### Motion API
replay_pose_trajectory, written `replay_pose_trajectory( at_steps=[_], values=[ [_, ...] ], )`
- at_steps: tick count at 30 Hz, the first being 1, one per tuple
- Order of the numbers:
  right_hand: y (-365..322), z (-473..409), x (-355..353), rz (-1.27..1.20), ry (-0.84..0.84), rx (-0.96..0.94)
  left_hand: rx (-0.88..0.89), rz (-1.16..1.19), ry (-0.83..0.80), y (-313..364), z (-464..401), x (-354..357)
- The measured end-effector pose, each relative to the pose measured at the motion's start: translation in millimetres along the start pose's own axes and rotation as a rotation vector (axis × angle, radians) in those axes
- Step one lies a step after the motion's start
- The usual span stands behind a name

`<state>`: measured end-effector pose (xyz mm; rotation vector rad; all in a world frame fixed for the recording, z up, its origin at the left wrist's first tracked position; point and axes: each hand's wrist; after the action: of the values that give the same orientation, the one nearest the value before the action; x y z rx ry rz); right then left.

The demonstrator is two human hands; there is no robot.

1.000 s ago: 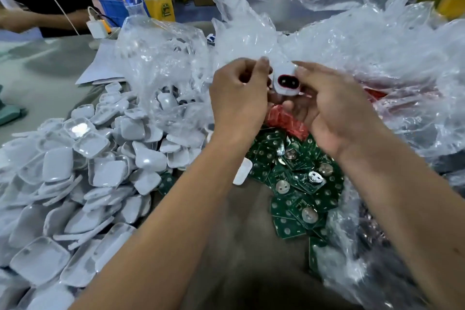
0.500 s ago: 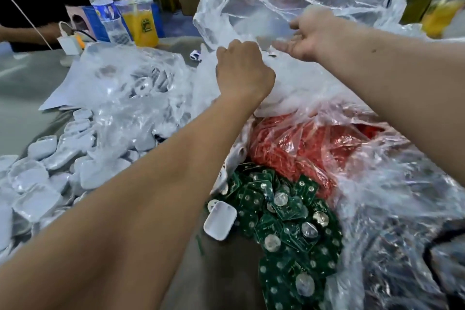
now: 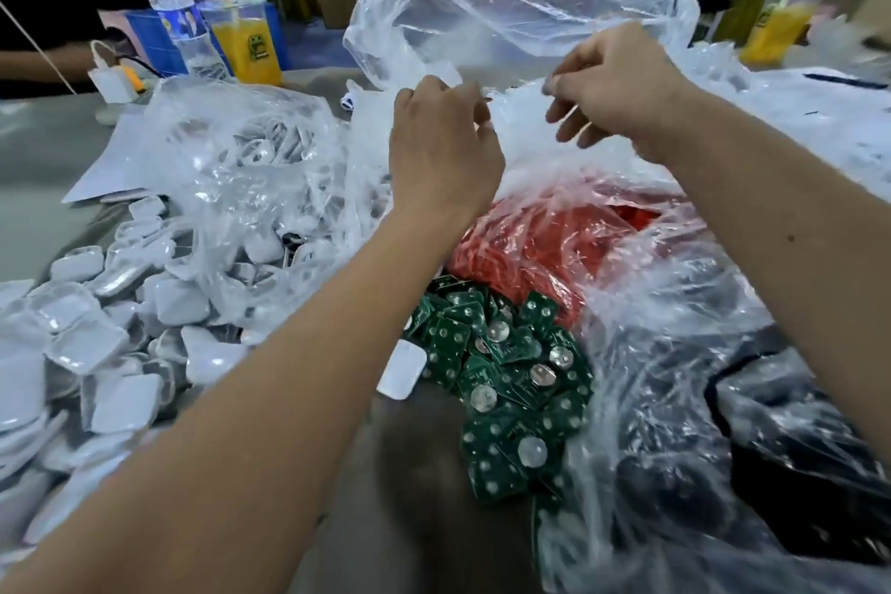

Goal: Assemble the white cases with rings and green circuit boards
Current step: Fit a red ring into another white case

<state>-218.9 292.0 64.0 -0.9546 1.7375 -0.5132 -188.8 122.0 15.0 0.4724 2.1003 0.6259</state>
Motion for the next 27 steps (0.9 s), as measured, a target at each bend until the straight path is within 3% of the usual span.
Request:
replay_pose_trajectory(
  at_steps=[5,10,14,17,19,22,27],
  values=[
    [-14.6,61.3,-32.1,0.359,-0.161,-0.054,-0.054,0.051,0.006,-13.4,39.2,-28.7],
    [-43.5,98.6,11.0,0.258,-0.145,-0.215,-0.220,-0.161,0.066,-41.8,52.8,-61.8],
    [-65.8,99.6,76.4,0.292,-0.228,-0.300,-0.529,-0.203,-0.086,-78.4,46.1,-89.0],
    [-84.3,90.0,119.5,0.376,-0.250,-0.423,-0.515,-0.349,-0.263,-104.7,44.6,-95.2],
    [-96.8,83.9,146.7,0.404,-0.391,-0.539,-0.463,-0.423,-0.342,-112.7,49.1,-95.1],
    [-97.3,72.7,176.3,0.540,-0.582,-0.558,-0.443,-0.442,-0.336,-122.7,52.8,-92.8],
    [-91.2,56.8,192.7,0.638,-0.687,-0.472,-0.497,-0.449,-0.277,-134.1,49.2,-93.3]
  ],
)
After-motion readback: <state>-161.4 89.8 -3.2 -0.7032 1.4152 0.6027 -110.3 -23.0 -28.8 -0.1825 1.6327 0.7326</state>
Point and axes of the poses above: each hand's wrist, its own z-axis away from the middle knuckle, its own x-axis out of the palm, y = z × x, and after that the axes turned 13 degrees about -x, right-handed
